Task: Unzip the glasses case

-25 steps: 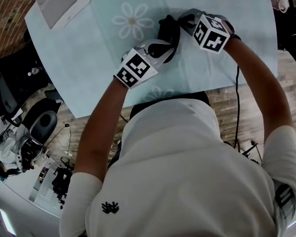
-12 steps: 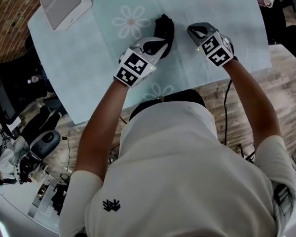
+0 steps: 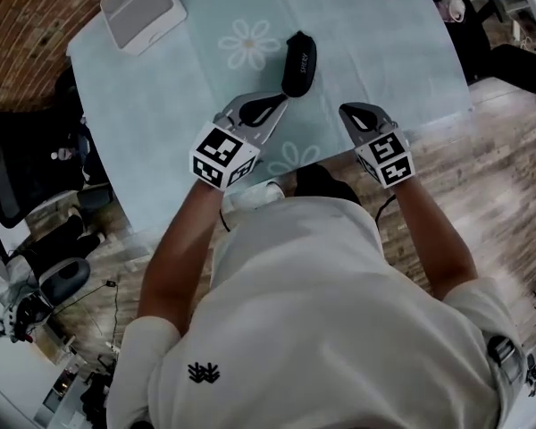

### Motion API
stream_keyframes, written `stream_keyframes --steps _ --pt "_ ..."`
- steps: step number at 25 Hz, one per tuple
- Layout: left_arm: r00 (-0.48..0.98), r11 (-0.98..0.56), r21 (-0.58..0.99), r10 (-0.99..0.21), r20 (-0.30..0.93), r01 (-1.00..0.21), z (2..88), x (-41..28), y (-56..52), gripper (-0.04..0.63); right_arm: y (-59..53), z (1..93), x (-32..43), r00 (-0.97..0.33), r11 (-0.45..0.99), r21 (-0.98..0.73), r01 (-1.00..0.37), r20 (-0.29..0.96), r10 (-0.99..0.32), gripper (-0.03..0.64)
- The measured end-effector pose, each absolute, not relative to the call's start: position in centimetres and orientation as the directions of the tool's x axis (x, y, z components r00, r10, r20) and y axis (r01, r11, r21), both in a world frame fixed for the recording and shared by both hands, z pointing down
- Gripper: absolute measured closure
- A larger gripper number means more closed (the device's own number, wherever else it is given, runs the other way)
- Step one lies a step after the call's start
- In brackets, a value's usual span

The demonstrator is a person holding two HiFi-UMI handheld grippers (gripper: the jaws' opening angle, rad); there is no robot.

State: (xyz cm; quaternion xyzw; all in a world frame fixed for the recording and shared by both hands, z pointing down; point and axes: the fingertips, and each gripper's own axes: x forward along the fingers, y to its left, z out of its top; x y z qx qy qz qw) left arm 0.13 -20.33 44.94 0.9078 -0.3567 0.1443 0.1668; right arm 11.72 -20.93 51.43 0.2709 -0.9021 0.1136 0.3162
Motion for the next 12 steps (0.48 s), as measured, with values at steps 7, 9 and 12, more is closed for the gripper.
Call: stream_keyframes --steps 7,9,12 --pt "0.681 -0.649 0.214 -0.663 0.310 -0.730 41.1 -3.4 -11.3 0.543 -12.0 47.3 9.4 -0.687 0.815 -0.045 -0.578 0.565 -0.457 0.615" --pt "0.676 -0.637 0.226 -0.678 0.291 -0.737 40.4 -4.2 -8.5 0.543 -9.6 46.2 9.0 -0.696 0.814 -0.045 -0.580 0.547 -0.466 0.615" --pt "0.671 -0.628 0.237 -0.690 0.271 -0.741 39.5 -5.1 -4.2 0.543 -6.1 45.2 8.7 -0.701 0.813 -0.049 -0.581 0.537 -0.469 0.615"
